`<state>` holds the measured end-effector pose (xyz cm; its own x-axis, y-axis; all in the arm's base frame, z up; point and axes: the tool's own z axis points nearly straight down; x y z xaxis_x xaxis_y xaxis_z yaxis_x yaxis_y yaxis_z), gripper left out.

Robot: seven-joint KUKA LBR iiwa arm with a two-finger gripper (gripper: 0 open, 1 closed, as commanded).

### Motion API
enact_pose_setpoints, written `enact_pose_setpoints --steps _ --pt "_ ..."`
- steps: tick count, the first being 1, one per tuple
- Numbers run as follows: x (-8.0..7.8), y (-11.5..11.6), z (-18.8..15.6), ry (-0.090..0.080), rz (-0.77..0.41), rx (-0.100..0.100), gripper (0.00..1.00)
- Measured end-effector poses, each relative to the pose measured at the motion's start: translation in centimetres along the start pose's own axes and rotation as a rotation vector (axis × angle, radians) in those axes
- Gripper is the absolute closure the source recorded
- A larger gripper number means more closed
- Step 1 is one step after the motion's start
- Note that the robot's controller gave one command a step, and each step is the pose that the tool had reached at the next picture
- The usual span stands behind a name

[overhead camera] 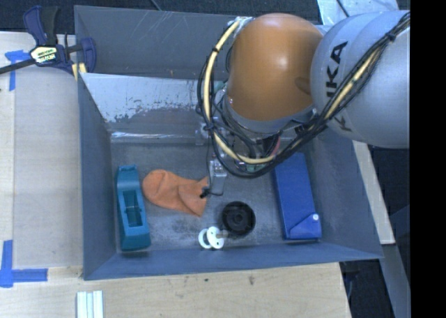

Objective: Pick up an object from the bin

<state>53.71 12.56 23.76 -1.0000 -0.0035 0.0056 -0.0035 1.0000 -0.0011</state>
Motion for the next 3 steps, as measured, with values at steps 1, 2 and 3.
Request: enact_pose_setpoints --steps 1,2,3 --pt "-0.1 -0.1 -0.5 -0.009 0.003 -0.002 0.0" --pt "0.3 0.2 4.3 -0.014 -0.059 -0.002 0.0" --pt "0.8 -1.1 8.1 -0.007 -0.022 -0.002 0.0"
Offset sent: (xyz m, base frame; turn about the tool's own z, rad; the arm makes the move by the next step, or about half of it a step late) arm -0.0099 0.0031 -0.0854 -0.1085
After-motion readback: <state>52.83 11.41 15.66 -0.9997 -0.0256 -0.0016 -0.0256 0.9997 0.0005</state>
